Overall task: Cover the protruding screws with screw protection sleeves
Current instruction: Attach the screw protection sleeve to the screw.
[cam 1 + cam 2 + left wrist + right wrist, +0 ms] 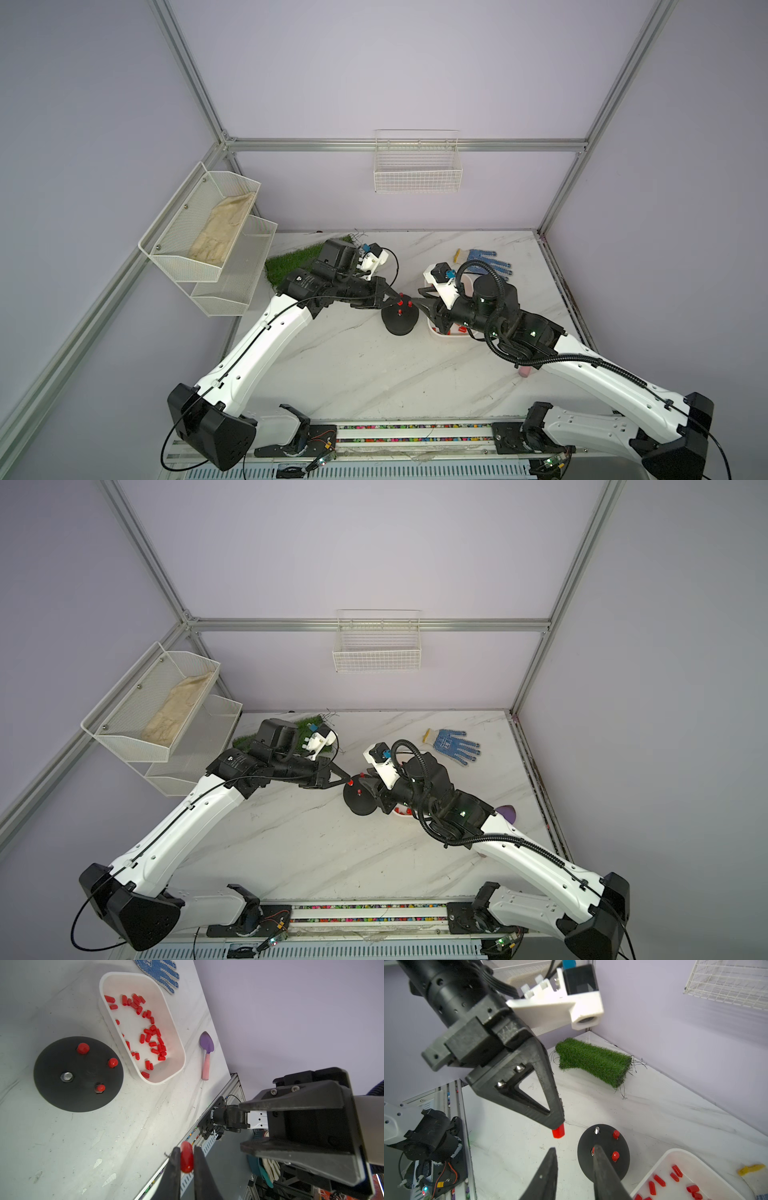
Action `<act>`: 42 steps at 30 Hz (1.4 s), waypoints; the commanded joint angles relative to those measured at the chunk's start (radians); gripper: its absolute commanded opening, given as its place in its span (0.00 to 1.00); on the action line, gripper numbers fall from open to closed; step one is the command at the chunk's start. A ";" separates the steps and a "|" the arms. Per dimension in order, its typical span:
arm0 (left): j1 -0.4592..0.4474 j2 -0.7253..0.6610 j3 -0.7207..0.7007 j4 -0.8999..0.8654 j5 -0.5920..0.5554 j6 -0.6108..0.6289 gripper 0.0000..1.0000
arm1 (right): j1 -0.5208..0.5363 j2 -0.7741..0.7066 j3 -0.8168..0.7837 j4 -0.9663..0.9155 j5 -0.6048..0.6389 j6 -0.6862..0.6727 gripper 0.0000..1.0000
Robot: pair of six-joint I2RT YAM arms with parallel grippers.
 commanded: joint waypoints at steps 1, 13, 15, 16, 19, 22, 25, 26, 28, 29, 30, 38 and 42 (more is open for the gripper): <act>0.005 0.006 0.041 -0.017 -0.099 0.034 0.13 | -0.021 0.009 -0.028 -0.008 0.046 0.036 0.32; 0.006 0.131 0.019 -0.037 -0.374 0.057 0.13 | -0.041 0.036 -0.097 0.041 0.052 0.086 0.32; 0.004 0.161 0.018 -0.036 -0.393 0.056 0.13 | -0.042 0.035 -0.108 0.046 0.054 0.094 0.32; 0.004 0.176 0.018 -0.034 -0.393 0.057 0.13 | -0.043 0.036 -0.113 0.047 0.060 0.098 0.32; 0.005 0.210 0.016 -0.024 -0.413 0.052 0.13 | -0.047 0.031 -0.129 0.050 0.059 0.100 0.32; 0.004 0.233 0.014 -0.004 -0.425 0.042 0.13 | -0.051 0.022 -0.146 0.059 0.053 0.108 0.32; 0.003 0.243 0.009 0.019 -0.423 0.031 0.13 | -0.057 0.022 -0.152 0.063 0.035 0.116 0.32; 0.003 0.246 0.008 0.026 -0.420 0.028 0.13 | -0.058 0.024 -0.154 0.065 0.025 0.119 0.32; 0.003 0.246 0.004 0.035 -0.416 0.024 0.13 | -0.062 0.030 -0.152 0.064 0.003 0.129 0.32; 0.003 0.248 0.003 0.039 -0.414 0.024 0.13 | -0.063 0.033 -0.152 0.064 -0.012 0.132 0.32; 0.003 0.248 0.001 0.043 -0.411 0.021 0.13 | -0.063 0.035 -0.152 0.064 -0.023 0.133 0.32; -0.006 0.280 0.009 0.064 -0.400 0.009 0.13 | -0.063 0.039 -0.157 0.066 -0.044 0.136 0.32; -0.013 0.306 0.018 0.076 -0.395 0.004 0.13 | -0.063 0.035 -0.156 0.066 -0.048 0.134 0.32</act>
